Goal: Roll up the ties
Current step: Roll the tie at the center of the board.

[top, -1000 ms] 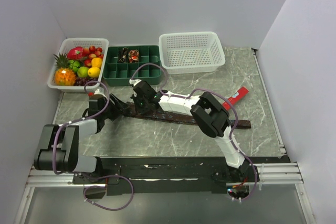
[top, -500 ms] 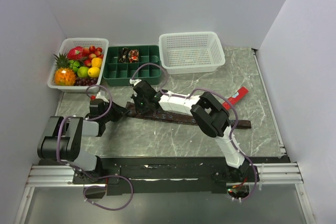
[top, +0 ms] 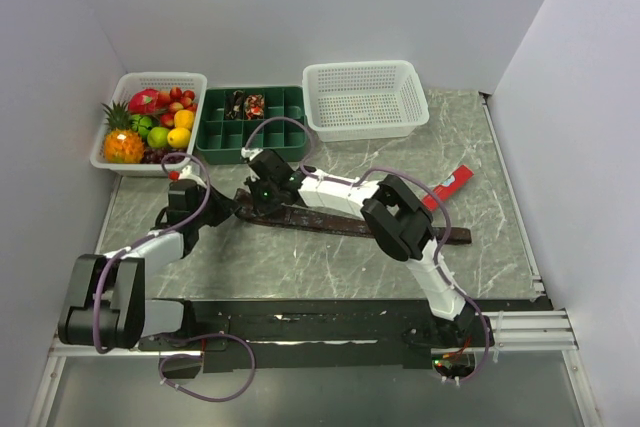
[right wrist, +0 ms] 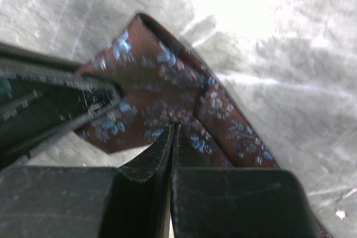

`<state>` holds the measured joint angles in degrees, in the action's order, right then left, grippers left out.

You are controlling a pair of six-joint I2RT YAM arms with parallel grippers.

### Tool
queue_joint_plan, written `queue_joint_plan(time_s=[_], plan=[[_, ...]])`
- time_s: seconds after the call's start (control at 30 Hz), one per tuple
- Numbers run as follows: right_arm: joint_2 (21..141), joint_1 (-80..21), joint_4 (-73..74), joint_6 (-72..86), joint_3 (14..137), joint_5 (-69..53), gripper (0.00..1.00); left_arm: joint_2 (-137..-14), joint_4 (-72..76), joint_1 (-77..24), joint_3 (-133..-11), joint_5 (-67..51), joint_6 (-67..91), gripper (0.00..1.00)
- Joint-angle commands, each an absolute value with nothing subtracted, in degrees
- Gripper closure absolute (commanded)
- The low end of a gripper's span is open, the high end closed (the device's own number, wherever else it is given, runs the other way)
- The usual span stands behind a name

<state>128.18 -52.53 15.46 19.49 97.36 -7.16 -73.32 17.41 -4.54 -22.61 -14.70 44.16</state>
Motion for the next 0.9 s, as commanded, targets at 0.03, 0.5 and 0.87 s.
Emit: queue_joint_plan(time_s=[0.03, 0.5, 0.87], plan=[[130.8, -52.3, 16.9, 18.5, 103.3, -7.5, 1.00, -70.1, 7.8, -7.4, -28.2, -6.3, 40.3, 0.99], [133.9, -52.0, 13.4, 21.1, 104.6, -9.9, 1.00, -70.0, 3.8, -12.0, -32.2, -3.3, 39.1, 0.99], [133.2, -51.5, 5.0, 23.8, 98.2, -15.7, 1.00, -73.2, 4.2, -17.7, -33.7, -0.4, 38.8, 0.99]])
